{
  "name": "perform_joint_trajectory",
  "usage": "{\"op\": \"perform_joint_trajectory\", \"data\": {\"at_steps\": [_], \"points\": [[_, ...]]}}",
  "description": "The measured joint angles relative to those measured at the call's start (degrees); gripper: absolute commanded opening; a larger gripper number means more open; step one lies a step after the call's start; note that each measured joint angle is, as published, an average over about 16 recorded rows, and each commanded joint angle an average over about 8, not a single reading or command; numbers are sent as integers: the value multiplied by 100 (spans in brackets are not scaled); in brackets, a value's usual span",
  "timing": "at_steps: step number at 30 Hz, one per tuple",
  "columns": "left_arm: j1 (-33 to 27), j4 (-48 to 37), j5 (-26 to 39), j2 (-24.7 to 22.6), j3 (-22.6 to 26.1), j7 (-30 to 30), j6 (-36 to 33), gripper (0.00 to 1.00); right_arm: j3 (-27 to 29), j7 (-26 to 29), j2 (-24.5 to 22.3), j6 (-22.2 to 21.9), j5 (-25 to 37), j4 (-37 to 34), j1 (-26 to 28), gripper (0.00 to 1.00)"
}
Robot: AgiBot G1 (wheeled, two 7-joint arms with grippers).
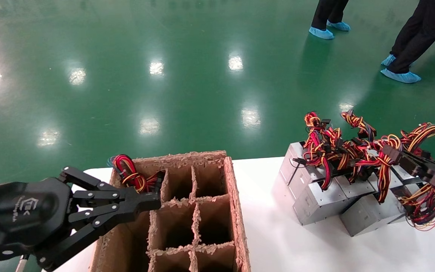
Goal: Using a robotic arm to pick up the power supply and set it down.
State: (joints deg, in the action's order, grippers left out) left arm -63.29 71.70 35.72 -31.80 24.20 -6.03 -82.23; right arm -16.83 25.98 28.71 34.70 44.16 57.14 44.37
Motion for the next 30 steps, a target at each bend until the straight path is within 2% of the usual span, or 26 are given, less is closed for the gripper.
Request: {"op": "perform_joint_trajectory", "data": {"at_steps": [13,25,26,27,30], "points": [[0,0,0,0,0,0,0,0,244,-258,-123,201,-147,188,42,100],[0,0,0,0,0,0,0,0,685,-805,-105,786,-509,422,153,100],[0,0,0,0,0,0,0,2,697,-835,-96,847,-522,439,171,100],[0,0,0,0,0,0,0,12,703,-862,-87,911,-529,457,192,100],[0,0,0,0,0,0,0,49,691,-917,-58,1099,-526,515,261,100]]}}
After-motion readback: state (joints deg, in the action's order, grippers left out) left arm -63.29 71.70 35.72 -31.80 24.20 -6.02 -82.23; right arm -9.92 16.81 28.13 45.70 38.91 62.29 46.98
